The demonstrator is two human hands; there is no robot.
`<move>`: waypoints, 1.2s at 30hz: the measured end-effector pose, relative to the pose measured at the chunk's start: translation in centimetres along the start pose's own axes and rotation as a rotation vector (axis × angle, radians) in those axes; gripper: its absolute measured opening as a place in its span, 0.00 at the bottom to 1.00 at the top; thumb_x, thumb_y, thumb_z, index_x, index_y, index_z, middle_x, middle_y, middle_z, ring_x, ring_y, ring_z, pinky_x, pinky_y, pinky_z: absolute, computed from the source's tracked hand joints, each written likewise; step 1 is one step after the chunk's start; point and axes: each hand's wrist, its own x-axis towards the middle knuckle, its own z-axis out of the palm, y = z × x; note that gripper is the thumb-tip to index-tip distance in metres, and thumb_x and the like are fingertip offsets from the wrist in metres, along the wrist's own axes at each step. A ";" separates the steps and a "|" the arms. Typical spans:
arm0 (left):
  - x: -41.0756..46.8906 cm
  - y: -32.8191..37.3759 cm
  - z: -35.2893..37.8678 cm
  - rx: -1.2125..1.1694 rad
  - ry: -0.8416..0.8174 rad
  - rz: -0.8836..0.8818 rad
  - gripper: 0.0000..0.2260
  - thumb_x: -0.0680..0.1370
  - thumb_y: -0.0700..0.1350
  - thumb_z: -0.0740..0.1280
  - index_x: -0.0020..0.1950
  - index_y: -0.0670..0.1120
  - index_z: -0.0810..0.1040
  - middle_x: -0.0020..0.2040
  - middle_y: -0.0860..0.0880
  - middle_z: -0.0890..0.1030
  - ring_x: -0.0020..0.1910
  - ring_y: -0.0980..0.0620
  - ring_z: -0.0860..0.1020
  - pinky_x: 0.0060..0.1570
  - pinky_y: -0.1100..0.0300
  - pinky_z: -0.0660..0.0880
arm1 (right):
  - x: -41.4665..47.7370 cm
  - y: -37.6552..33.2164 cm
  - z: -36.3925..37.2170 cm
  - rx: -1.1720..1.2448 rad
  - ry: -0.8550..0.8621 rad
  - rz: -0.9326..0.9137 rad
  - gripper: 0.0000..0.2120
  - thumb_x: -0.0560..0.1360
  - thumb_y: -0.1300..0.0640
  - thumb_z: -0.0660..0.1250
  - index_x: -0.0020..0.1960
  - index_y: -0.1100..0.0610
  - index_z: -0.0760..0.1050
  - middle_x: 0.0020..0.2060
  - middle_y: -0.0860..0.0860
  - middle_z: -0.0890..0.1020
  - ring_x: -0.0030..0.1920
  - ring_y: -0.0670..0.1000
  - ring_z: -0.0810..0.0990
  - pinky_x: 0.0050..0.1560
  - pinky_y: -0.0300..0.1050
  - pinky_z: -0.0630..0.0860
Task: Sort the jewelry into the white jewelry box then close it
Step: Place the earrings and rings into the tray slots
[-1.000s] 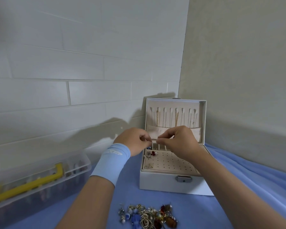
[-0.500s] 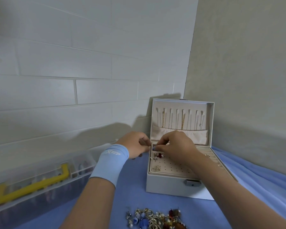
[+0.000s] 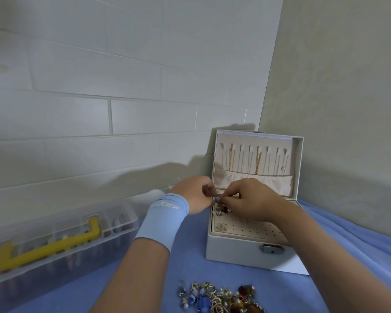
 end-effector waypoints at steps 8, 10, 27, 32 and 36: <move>0.0 0.1 0.4 0.066 -0.058 -0.015 0.08 0.77 0.45 0.68 0.45 0.59 0.83 0.49 0.57 0.82 0.50 0.54 0.80 0.50 0.61 0.74 | -0.5 -0.1 -0.4 0.142 -0.042 0.019 0.14 0.76 0.57 0.64 0.45 0.42 0.85 0.46 0.41 0.85 0.47 0.44 0.82 0.53 0.47 0.80; -0.3 0.3 0.2 0.059 -0.060 -0.011 0.07 0.78 0.46 0.68 0.47 0.58 0.84 0.50 0.56 0.83 0.50 0.55 0.79 0.50 0.61 0.73 | -0.7 -0.1 -0.5 0.141 -0.031 0.024 0.14 0.75 0.56 0.64 0.42 0.39 0.83 0.46 0.41 0.85 0.48 0.45 0.82 0.55 0.50 0.80; -9.0 0.3 -2.1 0.198 -0.328 -0.095 0.02 0.77 0.49 0.69 0.46 0.56 0.79 0.44 0.55 0.83 0.36 0.57 0.80 0.41 0.62 0.75 | -7.8 -6.2 -1.2 0.074 -0.368 -0.175 0.08 0.77 0.55 0.70 0.54 0.49 0.85 0.44 0.41 0.85 0.36 0.46 0.83 0.41 0.37 0.79; -10.5 -0.7 -1.7 0.273 -0.465 -0.122 0.08 0.75 0.50 0.70 0.53 0.54 0.85 0.36 0.55 0.82 0.36 0.57 0.80 0.45 0.64 0.76 | -8.8 -7.2 1.7 -0.075 -0.403 -0.209 0.10 0.77 0.55 0.70 0.56 0.46 0.85 0.51 0.42 0.86 0.46 0.43 0.81 0.51 0.40 0.78; -10.6 -0.9 -1.2 0.276 -0.502 -0.110 0.08 0.73 0.52 0.73 0.51 0.54 0.86 0.41 0.54 0.85 0.36 0.57 0.80 0.42 0.65 0.75 | -8.9 -7.1 2.7 -0.065 -0.421 -0.215 0.08 0.75 0.54 0.72 0.53 0.46 0.86 0.44 0.40 0.86 0.42 0.39 0.81 0.47 0.39 0.79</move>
